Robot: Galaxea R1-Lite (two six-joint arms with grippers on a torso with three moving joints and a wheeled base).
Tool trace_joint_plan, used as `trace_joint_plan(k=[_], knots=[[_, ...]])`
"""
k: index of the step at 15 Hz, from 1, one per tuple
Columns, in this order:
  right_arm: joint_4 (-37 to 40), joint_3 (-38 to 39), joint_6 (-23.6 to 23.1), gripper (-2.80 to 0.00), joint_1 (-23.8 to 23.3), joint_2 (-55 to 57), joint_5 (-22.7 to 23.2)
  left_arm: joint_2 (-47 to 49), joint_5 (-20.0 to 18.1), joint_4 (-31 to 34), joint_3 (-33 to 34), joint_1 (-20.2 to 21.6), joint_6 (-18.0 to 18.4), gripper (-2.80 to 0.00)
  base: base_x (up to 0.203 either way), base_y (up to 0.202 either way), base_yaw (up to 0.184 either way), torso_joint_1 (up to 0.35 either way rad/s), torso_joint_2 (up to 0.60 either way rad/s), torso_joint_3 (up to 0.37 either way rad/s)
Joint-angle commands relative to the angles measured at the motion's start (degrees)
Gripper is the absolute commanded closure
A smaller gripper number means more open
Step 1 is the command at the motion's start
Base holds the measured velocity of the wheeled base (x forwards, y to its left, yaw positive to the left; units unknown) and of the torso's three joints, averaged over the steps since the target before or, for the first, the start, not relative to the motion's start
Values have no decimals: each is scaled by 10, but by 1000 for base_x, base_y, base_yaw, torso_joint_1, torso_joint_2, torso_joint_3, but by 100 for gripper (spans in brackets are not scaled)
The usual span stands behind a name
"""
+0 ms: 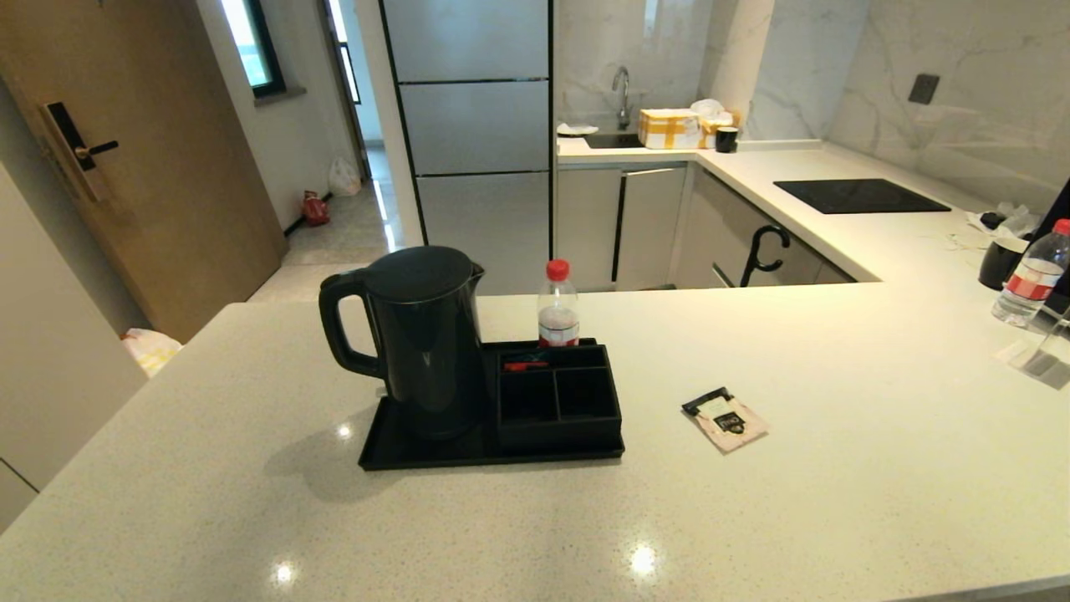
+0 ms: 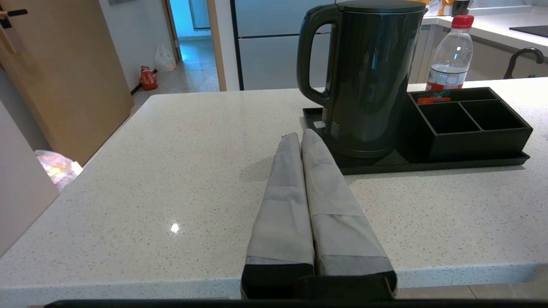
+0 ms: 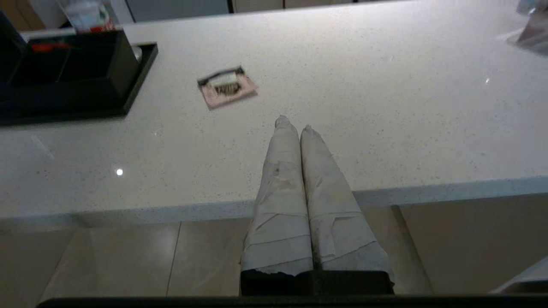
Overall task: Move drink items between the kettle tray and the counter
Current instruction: Return the tea bag to its original position
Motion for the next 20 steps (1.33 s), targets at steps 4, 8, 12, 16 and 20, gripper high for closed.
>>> trace_joint_plan(k=[4, 8, 12, 16, 20], knots=[[18, -190, 47, 0, 1, 189, 1, -1, 0, -1, 23, 0, 0, 0, 0, 0, 0, 0, 0, 0], [169, -389, 119, 0, 3, 381, 12, -1, 0, -1, 23, 0, 0, 0, 0, 0, 0, 0, 0, 0], [203, -406, 145, 0, 5, 420, 37, -1, 0, -1, 23, 0, 0, 0, 0, 0, 0, 0, 0, 0], [220, -424, 151, 0, 10, 595, 88, -1, 0, -1, 23, 0, 0, 0, 0, 0, 0, 0, 0, 0], [205, -469, 133, 0, 12, 703, 101, -1, 0, -1, 23, 0, 0, 0, 0, 0, 0, 0, 0, 0]])
